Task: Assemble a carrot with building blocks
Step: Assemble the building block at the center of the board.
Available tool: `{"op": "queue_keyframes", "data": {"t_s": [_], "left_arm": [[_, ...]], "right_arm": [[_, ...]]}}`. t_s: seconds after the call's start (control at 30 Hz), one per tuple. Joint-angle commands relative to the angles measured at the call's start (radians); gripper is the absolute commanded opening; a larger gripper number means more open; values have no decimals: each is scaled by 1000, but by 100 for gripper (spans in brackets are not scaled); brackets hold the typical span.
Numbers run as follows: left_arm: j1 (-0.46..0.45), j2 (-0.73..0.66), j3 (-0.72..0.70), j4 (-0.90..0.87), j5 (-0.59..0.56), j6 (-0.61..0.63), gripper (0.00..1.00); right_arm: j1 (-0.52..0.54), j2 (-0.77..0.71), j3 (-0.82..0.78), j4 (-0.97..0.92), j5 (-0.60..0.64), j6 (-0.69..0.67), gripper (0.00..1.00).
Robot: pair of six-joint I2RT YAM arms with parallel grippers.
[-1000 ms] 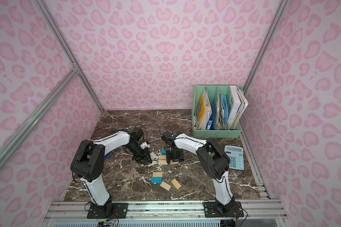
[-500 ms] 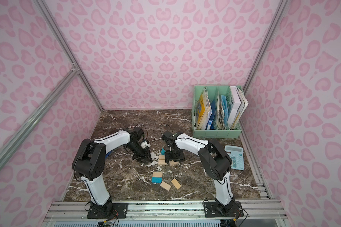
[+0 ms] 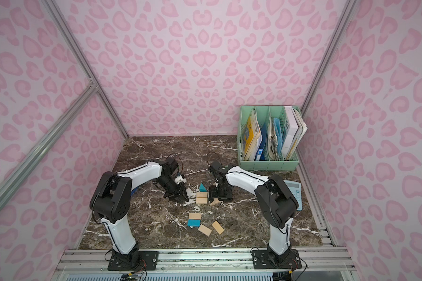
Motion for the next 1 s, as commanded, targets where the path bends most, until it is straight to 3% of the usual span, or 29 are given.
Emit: {"op": "queue_keyframes", "data": {"t_s": [0.0, 0.4, 0.97], "left_arm": [[0, 2, -1, -12, 6, 16, 38], [1, -3, -3, -16, 1, 18, 38], [1, -10, -1, -20, -5, 15, 37]], "right_arm": [[-16, -26, -45, 97, -95, 31, 71], [-46, -56, -158, 301, -277, 123, 65], [-47, -38, -178, 351, -337, 145, 65]]}}
